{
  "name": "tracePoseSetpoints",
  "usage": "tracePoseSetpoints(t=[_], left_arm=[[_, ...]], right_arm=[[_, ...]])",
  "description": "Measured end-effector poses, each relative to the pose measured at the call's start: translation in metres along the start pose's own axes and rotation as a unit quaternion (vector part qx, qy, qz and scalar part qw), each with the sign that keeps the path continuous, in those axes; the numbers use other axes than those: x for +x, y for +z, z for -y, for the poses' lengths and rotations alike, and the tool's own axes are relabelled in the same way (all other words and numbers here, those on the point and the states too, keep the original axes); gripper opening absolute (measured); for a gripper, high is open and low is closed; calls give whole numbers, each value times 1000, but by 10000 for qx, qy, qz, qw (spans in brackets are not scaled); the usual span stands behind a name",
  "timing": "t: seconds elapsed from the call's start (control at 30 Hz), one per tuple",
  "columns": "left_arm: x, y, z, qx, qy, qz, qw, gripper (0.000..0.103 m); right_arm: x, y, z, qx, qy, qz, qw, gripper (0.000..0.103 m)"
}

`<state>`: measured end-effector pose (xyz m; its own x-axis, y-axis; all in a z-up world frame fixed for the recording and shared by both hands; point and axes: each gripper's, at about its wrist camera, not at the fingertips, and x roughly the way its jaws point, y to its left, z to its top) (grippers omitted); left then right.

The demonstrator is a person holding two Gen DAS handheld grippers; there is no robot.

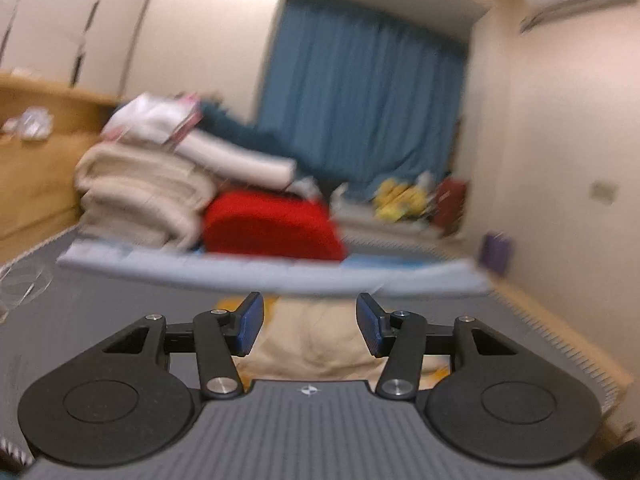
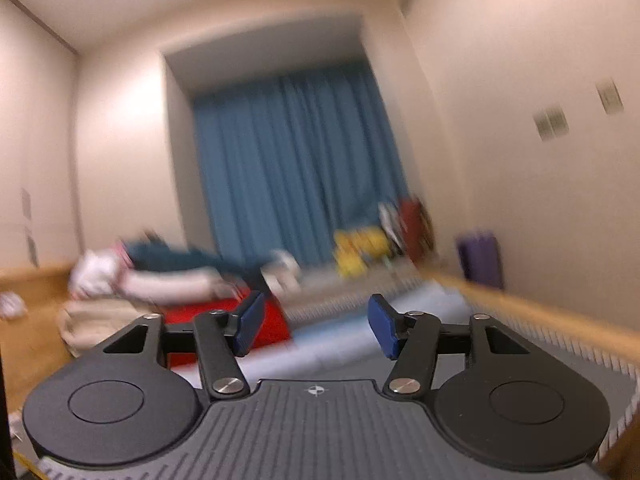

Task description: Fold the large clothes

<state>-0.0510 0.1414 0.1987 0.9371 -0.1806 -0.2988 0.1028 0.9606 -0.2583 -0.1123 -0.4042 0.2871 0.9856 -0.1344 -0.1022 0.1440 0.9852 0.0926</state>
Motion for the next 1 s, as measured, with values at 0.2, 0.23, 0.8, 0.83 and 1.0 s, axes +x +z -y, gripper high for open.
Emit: tracePoseSetpoints(t=[0.2,0.23,0.8,0.83,1.0], left_arm=[[92,-107,-43,-359,1022,-1620,9808,36],[106,-114,-50,-383,1162,-1893,9743,36],[183,-179,-124,-1029,1689,-3664,9092,45],[184,-180,-124,-1013,1665,-3699,9084,45],[188,-186,-119,-747,1617,-3721,9110,33]], right_arm=[[85,-120,27,-190,-427,-1352,9897,18],[96,-134,30,-208,-495,-1553,9864,18],[219,-271,42,139,-1374,-4499,8824,49],[215,-274,43,134,-1403,-4582,8776,49],[213,-280,40,2,-1422,-4616,8756,45]])
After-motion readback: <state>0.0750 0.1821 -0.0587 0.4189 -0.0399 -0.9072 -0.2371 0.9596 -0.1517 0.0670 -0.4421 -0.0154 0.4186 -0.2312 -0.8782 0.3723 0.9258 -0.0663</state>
